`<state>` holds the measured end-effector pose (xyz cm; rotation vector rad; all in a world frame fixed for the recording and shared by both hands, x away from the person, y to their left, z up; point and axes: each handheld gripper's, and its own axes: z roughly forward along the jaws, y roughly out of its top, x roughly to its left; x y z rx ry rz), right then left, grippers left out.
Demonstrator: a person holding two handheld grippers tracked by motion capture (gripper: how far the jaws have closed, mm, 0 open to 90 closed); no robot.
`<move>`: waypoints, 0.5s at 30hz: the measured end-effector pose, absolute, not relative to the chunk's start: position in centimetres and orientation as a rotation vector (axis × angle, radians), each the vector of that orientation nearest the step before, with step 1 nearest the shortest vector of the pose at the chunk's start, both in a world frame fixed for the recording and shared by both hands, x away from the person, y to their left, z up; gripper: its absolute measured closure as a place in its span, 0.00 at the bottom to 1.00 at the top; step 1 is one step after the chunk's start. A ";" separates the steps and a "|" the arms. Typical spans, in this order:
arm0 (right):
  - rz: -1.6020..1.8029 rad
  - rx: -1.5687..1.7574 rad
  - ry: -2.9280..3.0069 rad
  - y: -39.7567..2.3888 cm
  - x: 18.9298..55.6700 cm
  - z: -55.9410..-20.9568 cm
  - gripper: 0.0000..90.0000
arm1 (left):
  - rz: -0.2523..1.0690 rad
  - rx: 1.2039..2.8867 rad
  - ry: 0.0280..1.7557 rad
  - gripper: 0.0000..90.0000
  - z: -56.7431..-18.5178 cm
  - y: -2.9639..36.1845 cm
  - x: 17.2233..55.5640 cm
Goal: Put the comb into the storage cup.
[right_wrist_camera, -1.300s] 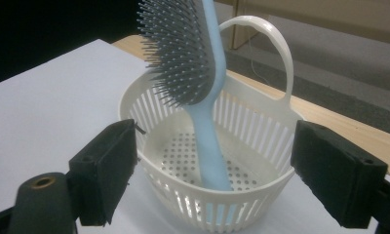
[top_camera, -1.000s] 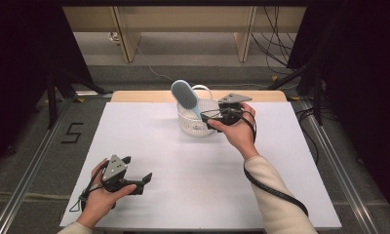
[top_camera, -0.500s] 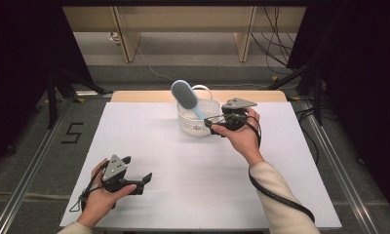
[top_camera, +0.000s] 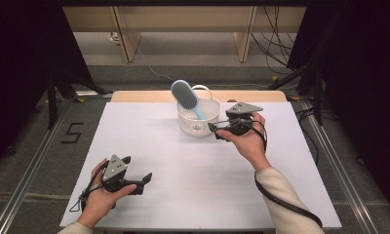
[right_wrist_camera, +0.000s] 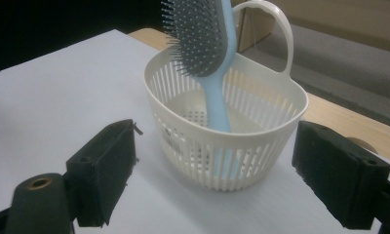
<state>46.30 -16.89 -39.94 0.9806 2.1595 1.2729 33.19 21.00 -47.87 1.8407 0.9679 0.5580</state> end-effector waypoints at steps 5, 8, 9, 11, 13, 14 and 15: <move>1.276 0.978 2.161 -17.3 45.8 -39.9 0.19 | 0.559 1.842 0.967 0.03 -47.9 21.0 33.2; 1.278 0.974 2.165 -17.4 45.5 -40.0 0.19 | 0.559 1.841 0.968 0.03 -47.8 21.0 33.2; 1.279 0.976 2.165 -17.5 45.4 -40.0 0.19 | 0.558 1.840 0.969 0.03 -47.9 21.0 33.2; 1.279 0.977 2.164 -17.6 45.2 -40.1 0.19 | 0.559 1.841 0.968 0.03 -47.9 21.0 33.2; 1.278 0.977 2.168 -17.8 44.9 -40.1 0.19 | 0.558 1.840 0.968 0.03 -47.8 21.0 33.2; 1.276 0.977 2.169 -17.9 44.8 -40.2 0.19 | 0.559 1.840 0.968 0.03 -47.8 21.0 33.2; 1.274 0.977 2.171 -18.0 44.7 -40.3 0.19 | 0.559 1.840 0.969 0.03 -47.8 21.0 33.2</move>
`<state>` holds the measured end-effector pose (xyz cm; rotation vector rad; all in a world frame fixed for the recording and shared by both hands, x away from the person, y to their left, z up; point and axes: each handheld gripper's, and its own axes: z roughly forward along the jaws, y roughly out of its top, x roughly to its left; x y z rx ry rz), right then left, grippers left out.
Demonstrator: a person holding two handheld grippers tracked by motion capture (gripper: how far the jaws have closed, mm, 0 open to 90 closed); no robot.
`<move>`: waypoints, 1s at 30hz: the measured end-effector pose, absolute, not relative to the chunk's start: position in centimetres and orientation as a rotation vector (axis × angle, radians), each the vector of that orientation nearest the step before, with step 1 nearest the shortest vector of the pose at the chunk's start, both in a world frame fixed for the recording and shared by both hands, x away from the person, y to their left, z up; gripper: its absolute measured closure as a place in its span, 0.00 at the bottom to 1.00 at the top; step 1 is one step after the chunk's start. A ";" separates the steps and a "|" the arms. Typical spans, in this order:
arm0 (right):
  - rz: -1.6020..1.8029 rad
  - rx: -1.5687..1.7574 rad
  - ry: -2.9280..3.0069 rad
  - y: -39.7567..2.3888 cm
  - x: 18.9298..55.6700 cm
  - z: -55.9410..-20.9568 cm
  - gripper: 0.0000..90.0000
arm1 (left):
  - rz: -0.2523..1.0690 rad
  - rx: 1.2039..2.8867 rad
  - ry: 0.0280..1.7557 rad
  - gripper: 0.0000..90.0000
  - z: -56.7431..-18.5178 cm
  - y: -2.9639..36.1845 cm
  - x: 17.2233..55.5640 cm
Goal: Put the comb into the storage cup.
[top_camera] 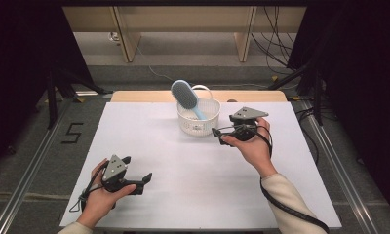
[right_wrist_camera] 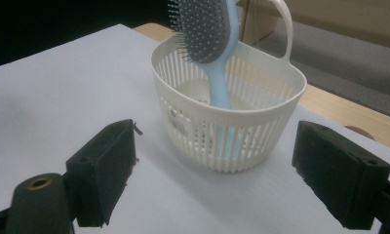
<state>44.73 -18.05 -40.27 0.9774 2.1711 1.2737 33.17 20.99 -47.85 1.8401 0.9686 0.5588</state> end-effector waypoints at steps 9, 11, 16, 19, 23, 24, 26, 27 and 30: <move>1.262 0.977 2.187 -18.6 43.8 -40.8 0.19 | 0.559 1.840 0.969 0.03 -47.8 21.0 33.2; 1.260 0.975 2.189 -18.7 43.6 -40.8 0.19 | 0.558 1.840 0.969 0.03 -47.8 21.0 33.2; 1.262 0.973 2.194 -19.0 43.2 -40.9 0.19 | 0.559 1.839 0.969 0.03 -47.8 21.0 33.2; 1.260 0.978 2.195 -19.3 42.9 -40.9 0.19 | 0.560 1.839 0.969 0.03 -47.8 21.0 33.2; 1.260 0.979 2.192 -19.8 42.4 -41.0 0.19 | 0.559 1.839 0.969 0.03 -47.8 21.0 33.2; 1.262 0.983 2.191 -19.9 42.3 -41.0 0.19 | 0.559 1.840 0.969 0.03 -47.8 21.0 33.2; 1.264 0.983 2.192 -20.2 42.1 -41.0 0.19 | 0.560 1.840 0.970 0.03 -47.8 21.0 33.2; 1.264 0.983 2.191 -20.3 42.1 -41.1 0.19 | 0.560 1.840 0.970 0.03 -47.8 21.0 33.2; 1.258 0.987 2.191 -20.6 41.8 -41.2 0.19 | 0.560 1.840 0.970 0.03 -47.8 21.0 33.2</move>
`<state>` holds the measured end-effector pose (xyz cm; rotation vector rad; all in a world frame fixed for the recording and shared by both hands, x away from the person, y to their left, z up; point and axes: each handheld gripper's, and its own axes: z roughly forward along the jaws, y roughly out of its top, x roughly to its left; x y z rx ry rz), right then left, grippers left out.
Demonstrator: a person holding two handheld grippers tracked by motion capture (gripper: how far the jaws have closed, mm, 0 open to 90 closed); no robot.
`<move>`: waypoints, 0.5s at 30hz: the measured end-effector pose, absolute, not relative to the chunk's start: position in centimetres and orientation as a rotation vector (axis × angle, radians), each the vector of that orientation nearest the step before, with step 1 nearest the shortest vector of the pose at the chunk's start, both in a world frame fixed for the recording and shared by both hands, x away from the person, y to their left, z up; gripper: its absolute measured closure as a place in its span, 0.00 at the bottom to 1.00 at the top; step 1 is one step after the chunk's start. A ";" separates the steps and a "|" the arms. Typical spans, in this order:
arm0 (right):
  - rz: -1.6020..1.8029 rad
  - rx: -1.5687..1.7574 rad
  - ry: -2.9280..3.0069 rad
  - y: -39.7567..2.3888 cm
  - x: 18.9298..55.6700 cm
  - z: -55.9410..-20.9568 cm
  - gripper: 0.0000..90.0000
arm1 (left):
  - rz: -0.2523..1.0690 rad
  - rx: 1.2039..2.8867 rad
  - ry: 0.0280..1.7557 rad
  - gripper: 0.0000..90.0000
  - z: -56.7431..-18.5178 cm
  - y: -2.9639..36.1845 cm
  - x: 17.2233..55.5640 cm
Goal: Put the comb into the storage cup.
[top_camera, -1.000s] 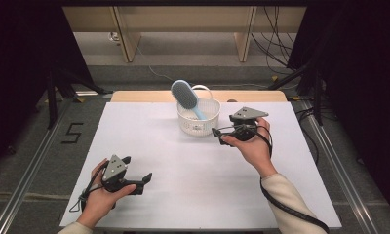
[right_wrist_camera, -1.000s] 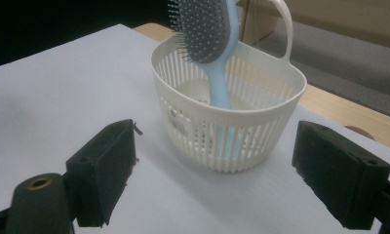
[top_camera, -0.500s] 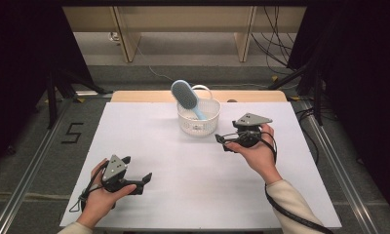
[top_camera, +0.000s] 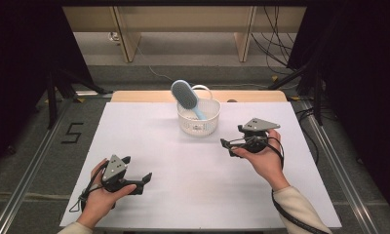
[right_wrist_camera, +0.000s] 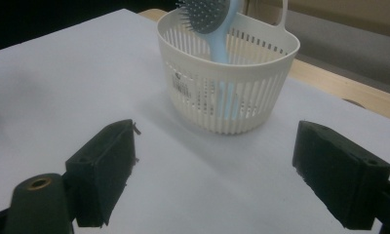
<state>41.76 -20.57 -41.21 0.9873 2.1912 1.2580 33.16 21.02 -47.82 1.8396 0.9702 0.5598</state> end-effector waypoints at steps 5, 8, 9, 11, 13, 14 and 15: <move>1.254 0.987 2.192 -21.0 41.3 -41.3 0.19 | 0.561 1.840 0.971 0.03 -47.8 21.0 33.2; 1.253 0.987 2.190 -21.3 41.1 -41.3 0.19 | 0.562 1.839 0.971 0.03 -47.8 21.0 33.2; 1.254 0.986 2.190 -21.3 41.0 -41.3 0.19 | 0.562 1.838 0.972 0.03 -47.8 21.0 33.2; 1.253 0.985 2.189 -21.5 40.9 -41.4 0.19 | 0.562 1.839 0.972 0.03 -47.8 21.0 33.2; 1.250 0.984 2.191 -21.6 40.7 -41.4 0.19 | 0.562 1.839 0.972 0.03 -47.8 21.0 33.2; 1.250 0.984 2.191 -21.7 40.7 -41.4 0.19 | 0.562 1.839 0.972 0.03 -47.8 21.0 33.2; 1.248 0.982 2.191 -21.8 40.6 -41.4 0.19 | 0.562 1.838 0.972 0.03 -47.8 21.1 33.2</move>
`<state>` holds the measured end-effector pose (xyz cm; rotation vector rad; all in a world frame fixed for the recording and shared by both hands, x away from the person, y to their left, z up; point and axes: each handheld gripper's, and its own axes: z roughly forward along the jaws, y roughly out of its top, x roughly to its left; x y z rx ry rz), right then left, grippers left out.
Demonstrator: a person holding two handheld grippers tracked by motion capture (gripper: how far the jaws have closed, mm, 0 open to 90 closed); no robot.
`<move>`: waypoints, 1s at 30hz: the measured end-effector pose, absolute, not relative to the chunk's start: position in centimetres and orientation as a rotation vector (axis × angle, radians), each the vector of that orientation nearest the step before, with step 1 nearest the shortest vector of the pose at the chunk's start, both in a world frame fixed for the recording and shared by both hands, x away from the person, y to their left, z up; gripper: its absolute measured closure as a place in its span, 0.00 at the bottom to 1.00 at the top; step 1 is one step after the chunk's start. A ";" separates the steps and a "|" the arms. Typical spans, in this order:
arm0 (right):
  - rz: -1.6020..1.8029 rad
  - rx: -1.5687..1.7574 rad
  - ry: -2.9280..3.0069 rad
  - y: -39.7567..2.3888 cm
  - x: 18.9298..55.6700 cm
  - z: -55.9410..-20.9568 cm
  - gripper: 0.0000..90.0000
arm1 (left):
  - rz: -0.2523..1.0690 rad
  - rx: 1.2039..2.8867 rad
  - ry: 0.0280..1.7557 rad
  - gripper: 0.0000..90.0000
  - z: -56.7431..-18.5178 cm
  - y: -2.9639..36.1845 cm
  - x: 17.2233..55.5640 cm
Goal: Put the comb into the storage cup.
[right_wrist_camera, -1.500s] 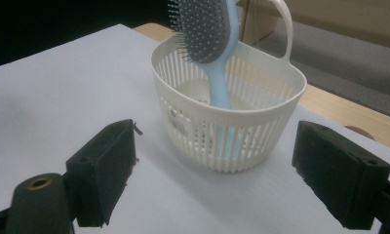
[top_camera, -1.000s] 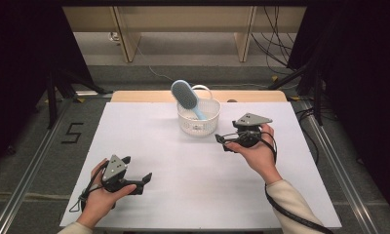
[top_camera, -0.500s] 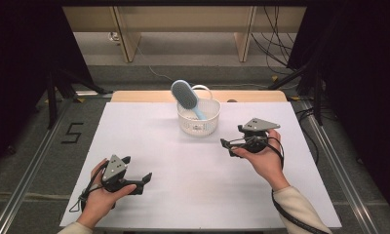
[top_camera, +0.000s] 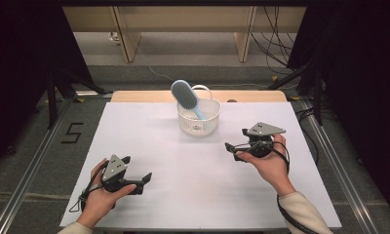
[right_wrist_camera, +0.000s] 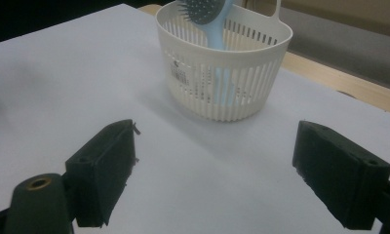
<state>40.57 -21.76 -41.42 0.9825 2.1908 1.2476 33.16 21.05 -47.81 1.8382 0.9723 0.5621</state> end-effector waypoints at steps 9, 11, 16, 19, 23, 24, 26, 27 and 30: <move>1.232 0.989 2.197 -22.8 39.8 -41.8 0.19 | 0.564 1.838 0.975 0.03 -47.8 21.1 33.2; 1.232 0.992 2.198 -22.9 39.6 -41.8 0.19 | 0.564 1.838 0.976 0.03 -47.8 21.1 33.2; 1.229 0.996 2.194 -23.4 39.2 -41.9 0.18 | 0.564 1.837 0.976 0.03 -47.8 21.1 33.2; 1.227 0.999 2.193 -23.6 39.0 -42.0 0.18 | 0.566 1.834 0.976 0.03 -47.8 21.1 33.2; 1.226 0.998 2.197 -23.8 38.6 -42.1 0.18 | 0.566 1.836 0.977 0.03 -47.8 21.1 33.2; 1.225 0.998 2.196 -23.9 38.6 -42.1 0.18 | 0.565 1.836 0.976 0.03 -47.8 21.1 33.2; 1.222 1.000 2.196 -24.1 38.4 -42.3 0.18 | 0.565 1.835 0.976 0.03 -47.8 21.1 33.2; 1.222 1.004 2.196 -24.2 38.4 -42.3 0.18 | 0.566 1.836 0.976 0.03 -47.8 21.1 33.2; 1.222 1.009 2.192 -24.5 38.1 -42.4 0.18 | 0.566 1.835 0.978 0.03 -47.8 21.1 33.2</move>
